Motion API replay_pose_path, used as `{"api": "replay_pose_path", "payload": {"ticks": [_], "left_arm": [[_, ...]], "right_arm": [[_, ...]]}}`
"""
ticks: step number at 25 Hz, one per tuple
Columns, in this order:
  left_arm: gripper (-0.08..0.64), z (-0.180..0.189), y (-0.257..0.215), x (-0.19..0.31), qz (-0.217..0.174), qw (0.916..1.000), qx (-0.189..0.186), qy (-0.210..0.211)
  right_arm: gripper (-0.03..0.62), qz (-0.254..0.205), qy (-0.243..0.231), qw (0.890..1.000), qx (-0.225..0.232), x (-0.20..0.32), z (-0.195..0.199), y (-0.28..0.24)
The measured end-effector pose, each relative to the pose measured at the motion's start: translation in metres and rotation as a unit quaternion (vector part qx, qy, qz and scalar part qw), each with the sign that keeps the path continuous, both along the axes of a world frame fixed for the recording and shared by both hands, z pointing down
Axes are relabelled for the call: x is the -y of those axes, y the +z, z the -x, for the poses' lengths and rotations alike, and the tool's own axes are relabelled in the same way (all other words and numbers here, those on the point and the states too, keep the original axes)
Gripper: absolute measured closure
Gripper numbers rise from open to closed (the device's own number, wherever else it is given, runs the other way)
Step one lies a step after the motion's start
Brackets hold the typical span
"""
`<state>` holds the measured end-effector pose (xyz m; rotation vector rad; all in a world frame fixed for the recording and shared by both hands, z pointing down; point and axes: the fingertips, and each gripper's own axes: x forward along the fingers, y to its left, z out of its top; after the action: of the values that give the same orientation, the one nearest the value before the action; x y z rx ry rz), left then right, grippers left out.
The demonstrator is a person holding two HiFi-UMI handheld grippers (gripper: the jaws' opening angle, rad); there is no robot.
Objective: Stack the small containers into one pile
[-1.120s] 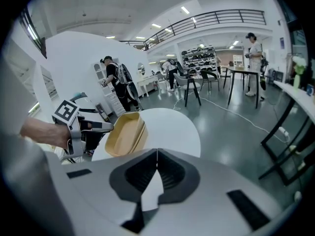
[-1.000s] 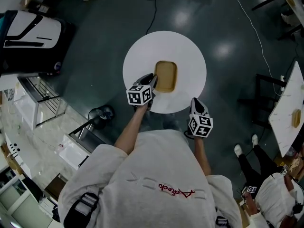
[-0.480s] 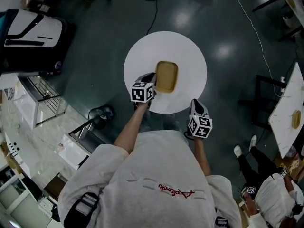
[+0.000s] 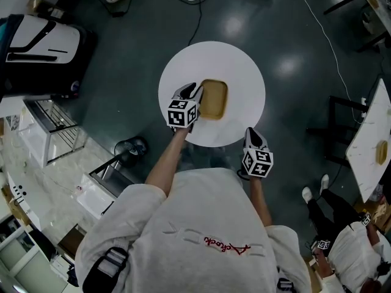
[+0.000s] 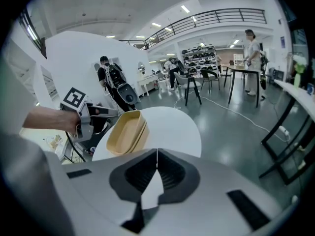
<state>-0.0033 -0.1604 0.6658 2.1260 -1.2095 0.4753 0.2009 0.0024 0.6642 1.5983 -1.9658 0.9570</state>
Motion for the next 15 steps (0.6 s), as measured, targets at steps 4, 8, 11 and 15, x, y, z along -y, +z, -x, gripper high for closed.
{"api": "replay_pose_path", "payload": {"ticks": [4, 8, 11, 15], "left_arm": [[0.452, -0.014, -0.001, 0.027, -0.008, 0.9997, 0.012, 0.02], [0.452, -0.018, 0.01, 0.04, 0.01, 0.9993, 0.024, 0.027], [0.453, -0.02, 0.022, 0.041, 0.026, 0.9979, 0.044, 0.04], [0.453, -0.019, 0.028, 0.038, 0.031, 0.9979, 0.043, 0.038]], "right_arm": [[0.571, 0.003, 0.002, 1.0, -0.002, -0.002, -0.001, 0.002], [0.571, 0.005, 0.006, 1.0, -0.004, -0.003, -0.006, 0.002], [0.571, 0.007, 0.009, 1.0, -0.005, -0.003, -0.011, 0.003], [0.571, 0.009, 0.01, 1.0, -0.004, -0.002, -0.013, 0.004]]}}
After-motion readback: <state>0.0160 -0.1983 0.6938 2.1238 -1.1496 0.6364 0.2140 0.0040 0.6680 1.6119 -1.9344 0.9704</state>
